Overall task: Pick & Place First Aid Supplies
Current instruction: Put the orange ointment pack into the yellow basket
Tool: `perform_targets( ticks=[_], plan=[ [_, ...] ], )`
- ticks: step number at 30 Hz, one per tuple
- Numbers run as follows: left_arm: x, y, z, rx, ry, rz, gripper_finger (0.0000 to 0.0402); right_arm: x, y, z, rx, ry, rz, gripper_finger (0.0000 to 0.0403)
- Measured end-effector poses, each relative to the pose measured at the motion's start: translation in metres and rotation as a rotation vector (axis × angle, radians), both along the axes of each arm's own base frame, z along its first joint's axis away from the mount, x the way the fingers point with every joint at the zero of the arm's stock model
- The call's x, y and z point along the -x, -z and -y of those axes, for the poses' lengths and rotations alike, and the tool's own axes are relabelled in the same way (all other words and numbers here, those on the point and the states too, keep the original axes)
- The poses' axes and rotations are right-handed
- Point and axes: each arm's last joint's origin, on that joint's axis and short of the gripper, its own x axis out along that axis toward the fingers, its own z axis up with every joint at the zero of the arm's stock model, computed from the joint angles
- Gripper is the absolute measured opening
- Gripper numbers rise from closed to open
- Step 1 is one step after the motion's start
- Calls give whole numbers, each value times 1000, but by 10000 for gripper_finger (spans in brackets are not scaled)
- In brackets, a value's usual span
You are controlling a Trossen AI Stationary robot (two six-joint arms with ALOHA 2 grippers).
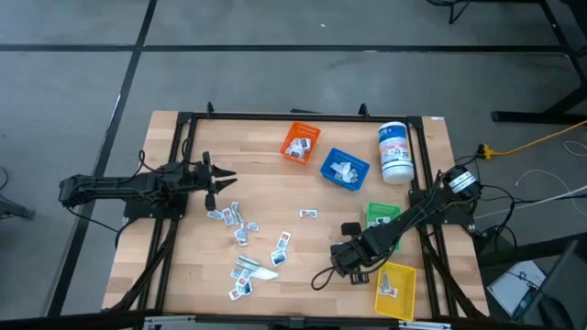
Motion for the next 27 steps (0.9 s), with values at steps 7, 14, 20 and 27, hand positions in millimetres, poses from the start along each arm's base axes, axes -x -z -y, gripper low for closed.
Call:
perform_targets(
  ticks=[7,14,20,27],
  plan=[
    [0,0,0,0,0,0,92,-5,-15,-4,-38,-20,-34,9],
    [0,0,0,0,0,0,91,-9,-31,-8,-39,-90,-57,8],
    [0,0,0,0,0,0,93,-3,-65,-6,-118,-103,23,4],
    [0,0,0,0,0,0,91,12,-104,2,-217,-120,111,3]
  ],
)
